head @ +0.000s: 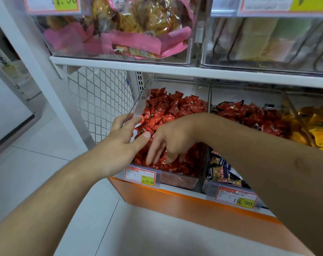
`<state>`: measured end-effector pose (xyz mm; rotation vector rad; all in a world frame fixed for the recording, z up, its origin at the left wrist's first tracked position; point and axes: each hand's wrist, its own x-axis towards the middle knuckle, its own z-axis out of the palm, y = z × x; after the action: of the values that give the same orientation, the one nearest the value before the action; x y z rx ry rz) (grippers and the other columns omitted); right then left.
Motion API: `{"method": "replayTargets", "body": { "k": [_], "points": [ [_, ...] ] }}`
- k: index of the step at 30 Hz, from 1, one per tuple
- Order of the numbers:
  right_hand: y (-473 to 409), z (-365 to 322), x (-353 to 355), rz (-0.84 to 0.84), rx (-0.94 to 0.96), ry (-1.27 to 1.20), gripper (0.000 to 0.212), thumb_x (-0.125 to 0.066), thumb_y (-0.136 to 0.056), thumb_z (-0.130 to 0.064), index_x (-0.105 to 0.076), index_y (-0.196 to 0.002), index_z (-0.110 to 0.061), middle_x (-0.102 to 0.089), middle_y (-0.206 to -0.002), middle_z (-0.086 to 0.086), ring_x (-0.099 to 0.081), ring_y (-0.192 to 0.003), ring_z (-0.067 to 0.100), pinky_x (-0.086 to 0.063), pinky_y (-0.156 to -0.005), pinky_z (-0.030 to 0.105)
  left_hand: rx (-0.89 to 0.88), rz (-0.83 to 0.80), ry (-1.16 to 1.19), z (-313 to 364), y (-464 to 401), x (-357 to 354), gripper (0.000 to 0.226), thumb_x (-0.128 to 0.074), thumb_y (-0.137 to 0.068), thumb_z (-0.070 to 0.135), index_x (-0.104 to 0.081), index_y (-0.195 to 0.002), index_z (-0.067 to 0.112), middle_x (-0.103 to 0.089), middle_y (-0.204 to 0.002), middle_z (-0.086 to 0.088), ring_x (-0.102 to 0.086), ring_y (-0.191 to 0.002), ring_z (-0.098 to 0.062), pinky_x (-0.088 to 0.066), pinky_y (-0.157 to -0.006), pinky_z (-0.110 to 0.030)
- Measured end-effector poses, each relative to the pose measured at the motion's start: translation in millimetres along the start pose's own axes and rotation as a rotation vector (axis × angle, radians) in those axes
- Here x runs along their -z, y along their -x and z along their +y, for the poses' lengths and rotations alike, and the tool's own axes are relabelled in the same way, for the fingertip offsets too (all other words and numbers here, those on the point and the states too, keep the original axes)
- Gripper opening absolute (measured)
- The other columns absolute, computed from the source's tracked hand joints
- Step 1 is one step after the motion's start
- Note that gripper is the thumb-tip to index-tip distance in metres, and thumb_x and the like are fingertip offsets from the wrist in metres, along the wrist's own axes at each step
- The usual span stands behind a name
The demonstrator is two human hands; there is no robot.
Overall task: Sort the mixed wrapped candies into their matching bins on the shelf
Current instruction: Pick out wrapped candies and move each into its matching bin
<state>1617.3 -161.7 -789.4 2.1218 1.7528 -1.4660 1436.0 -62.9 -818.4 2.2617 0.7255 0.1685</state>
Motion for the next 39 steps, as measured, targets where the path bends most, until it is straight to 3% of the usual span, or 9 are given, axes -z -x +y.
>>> {"method": "replayTargets", "body": {
  "k": [4, 7, 11, 17, 21, 28, 34, 39],
  "points": [
    [-6.3, 4.6, 0.2, 0.014, -0.1, 0.131, 0.076, -0.044, -0.093, 0.015, -0.056, -0.146, -0.038, -0.055, -0.15, -0.007, -0.06, -0.125, 0.019, -0.06, -0.082, 0.027, 0.003, 0.007, 0.003, -0.2, 0.8, -0.8, 0.069, -0.047, -0.099, 0.058, -0.029, -0.161, 0.033, -0.011, -0.16, 0.03, -0.036, -0.146, -0.006, -0.03, -0.124, -0.04],
    [-2.2, 5.9, 6.6, 0.084, -0.142, 0.213, 0.083, -0.037, -0.091, 0.014, -0.05, -0.148, -0.045, -0.051, -0.151, -0.009, -0.056, -0.127, 0.023, -0.054, -0.102, 0.035, 0.001, 0.007, 0.006, 1.0, 0.8, -0.6, 0.068, -0.048, -0.099, 0.057, -0.029, -0.161, 0.033, -0.012, -0.159, 0.03, -0.036, -0.145, -0.004, -0.03, -0.124, -0.039],
    [-2.0, 7.3, 6.3, 0.073, -0.142, 0.19, 0.086, -0.029, -0.089, 0.016, -0.051, -0.147, -0.043, -0.053, -0.149, -0.008, -0.061, -0.124, 0.028, -0.056, -0.102, 0.041, -0.003, 0.003, 0.007, 0.6, 1.5, 0.3, 0.069, -0.048, -0.099, 0.057, -0.029, -0.161, 0.032, -0.012, -0.159, 0.03, -0.035, -0.146, -0.004, -0.03, -0.124, -0.039],
    [9.1, 2.4, 14.6, 0.096, -0.029, 0.022, 0.073, -0.044, -0.092, 0.018, -0.061, -0.142, -0.032, -0.065, -0.135, -0.007, -0.066, -0.117, 0.02, -0.062, -0.09, 0.043, 0.0, 0.003, -0.02, 1.0, 1.0, -0.2, 0.069, -0.048, -0.098, 0.059, -0.029, -0.16, 0.034, -0.009, -0.159, 0.031, -0.032, -0.148, -0.004, -0.031, -0.123, -0.04],
    [-2.8, 0.8, 0.8, -0.045, -0.038, -0.016, 0.064, -0.045, -0.095, 0.019, -0.063, -0.14, -0.023, -0.067, -0.135, 0.003, -0.069, -0.115, 0.018, -0.062, -0.086, 0.039, 0.002, 0.014, -0.021, 1.3, 1.3, -0.9, 0.069, -0.048, -0.098, 0.06, -0.03, -0.16, 0.035, -0.009, -0.161, 0.029, -0.033, -0.147, -0.005, -0.031, -0.123, -0.041],
    [-15.5, 9.1, 4.8, -0.063, -0.111, 0.116, 0.079, -0.044, -0.092, 0.017, -0.047, -0.152, -0.034, -0.047, -0.156, -0.001, -0.058, -0.132, 0.024, -0.051, -0.107, 0.048, -0.003, 0.012, -0.002, 2.8, 3.1, -0.6, 0.065, -0.049, -0.098, 0.058, -0.031, -0.157, 0.039, -0.01, -0.159, 0.031, -0.03, -0.148, -0.002, -0.03, -0.124, -0.039],
    [-5.8, 7.4, 12.0, -0.03, -0.096, 0.054, 0.089, -0.032, -0.09, 0.022, -0.042, -0.154, -0.039, -0.038, -0.163, -0.009, -0.062, -0.128, 0.021, -0.057, -0.098, 0.046, 0.002, 0.008, 0.003, 4.2, 4.6, 0.2, 0.074, -0.046, -0.089, 0.066, -0.032, -0.157, 0.041, -0.011, -0.158, 0.033, -0.033, -0.146, -0.001, -0.03, -0.124, -0.037],
    [3.7, 5.9, 15.3, 0.017, -0.037, 0.048, 0.087, -0.043, -0.091, 0.02, -0.046, -0.152, -0.042, -0.044, -0.159, -0.005, -0.065, -0.122, 0.017, -0.061, -0.091, 0.041, 0.005, 0.002, -0.004, 2.6, 3.6, 0.2, 0.071, -0.047, -0.092, 0.065, -0.032, -0.157, 0.041, -0.011, -0.156, 0.035, -0.036, -0.144, -0.001, -0.032, -0.123, -0.038]
  ]
}}
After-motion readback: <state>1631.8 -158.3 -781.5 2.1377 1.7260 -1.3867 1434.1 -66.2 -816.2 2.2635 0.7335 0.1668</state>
